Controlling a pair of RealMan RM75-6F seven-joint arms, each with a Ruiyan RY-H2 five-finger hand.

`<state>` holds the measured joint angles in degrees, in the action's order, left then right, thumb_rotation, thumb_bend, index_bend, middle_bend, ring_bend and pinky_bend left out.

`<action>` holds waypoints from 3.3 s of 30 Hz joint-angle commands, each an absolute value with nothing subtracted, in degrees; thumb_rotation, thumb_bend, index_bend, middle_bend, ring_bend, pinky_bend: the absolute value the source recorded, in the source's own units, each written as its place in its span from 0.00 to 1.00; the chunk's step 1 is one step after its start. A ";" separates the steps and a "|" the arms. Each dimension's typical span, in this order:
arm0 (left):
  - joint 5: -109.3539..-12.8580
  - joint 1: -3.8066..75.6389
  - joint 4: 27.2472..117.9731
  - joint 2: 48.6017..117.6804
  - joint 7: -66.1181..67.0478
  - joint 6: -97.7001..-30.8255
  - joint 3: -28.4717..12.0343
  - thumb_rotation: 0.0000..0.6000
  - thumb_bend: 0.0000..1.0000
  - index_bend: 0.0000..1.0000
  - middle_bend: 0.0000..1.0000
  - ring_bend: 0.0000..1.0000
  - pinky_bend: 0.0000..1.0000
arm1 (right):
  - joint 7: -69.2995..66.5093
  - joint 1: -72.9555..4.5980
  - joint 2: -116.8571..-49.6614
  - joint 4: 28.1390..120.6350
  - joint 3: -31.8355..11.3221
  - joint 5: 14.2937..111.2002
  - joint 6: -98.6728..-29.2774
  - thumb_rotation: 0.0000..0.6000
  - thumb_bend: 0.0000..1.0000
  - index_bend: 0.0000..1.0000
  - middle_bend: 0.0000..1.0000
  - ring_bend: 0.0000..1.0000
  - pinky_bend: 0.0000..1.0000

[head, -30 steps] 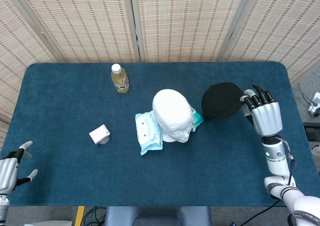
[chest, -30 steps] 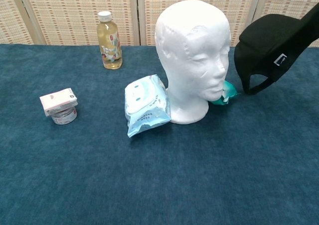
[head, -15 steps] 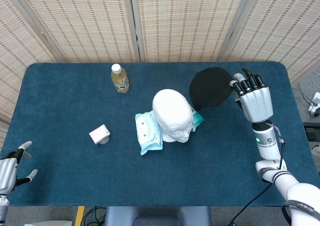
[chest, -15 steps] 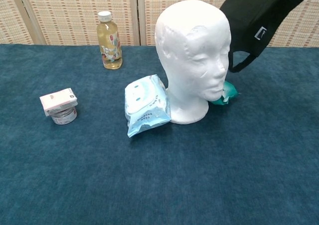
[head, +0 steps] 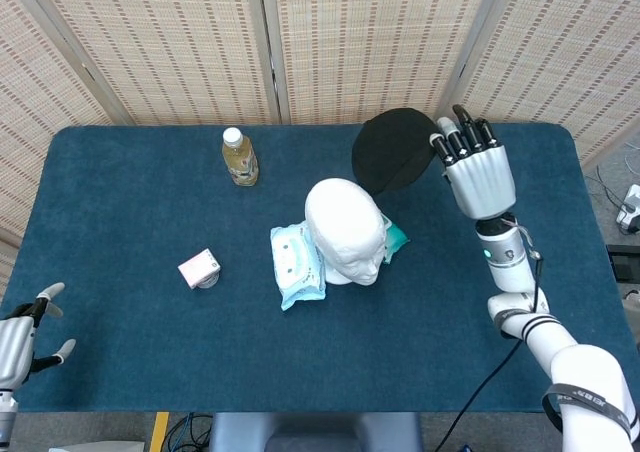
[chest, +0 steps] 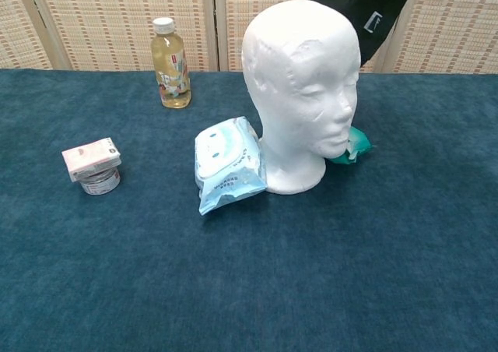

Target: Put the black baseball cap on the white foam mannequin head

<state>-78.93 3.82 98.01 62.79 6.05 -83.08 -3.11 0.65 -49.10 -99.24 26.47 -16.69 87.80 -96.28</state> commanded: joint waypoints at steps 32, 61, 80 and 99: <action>-80.29 3.49 99.31 61.53 4.49 -83.51 -2.63 1.00 0.19 0.17 0.42 0.33 0.48 | -0.90 -62.29 -109.85 12.60 -18.50 81.52 -86.65 1.00 0.47 0.78 0.38 0.20 0.45; -80.78 3.17 99.28 61.64 4.86 -83.63 -2.09 1.00 0.19 0.17 0.42 0.33 0.48 | -7.30 -60.63 -114.79 16.66 -12.87 85.36 -101.05 1.00 0.47 0.78 0.38 0.19 0.45; -79.86 4.00 98.52 63.32 6.97 -81.24 -1.50 1.00 0.19 0.17 0.42 0.33 0.48 | -4.00 -49.91 -104.10 32.35 -9.44 90.34 -113.52 1.00 0.47 0.78 0.38 0.19 0.45; -78.99 4.01 98.26 63.49 7.22 -80.69 -1.39 1.00 0.19 0.17 0.42 0.33 0.48 | -7.81 -42.85 -105.67 32.59 -7.65 93.75 -116.92 1.00 0.47 0.78 0.38 0.19 0.45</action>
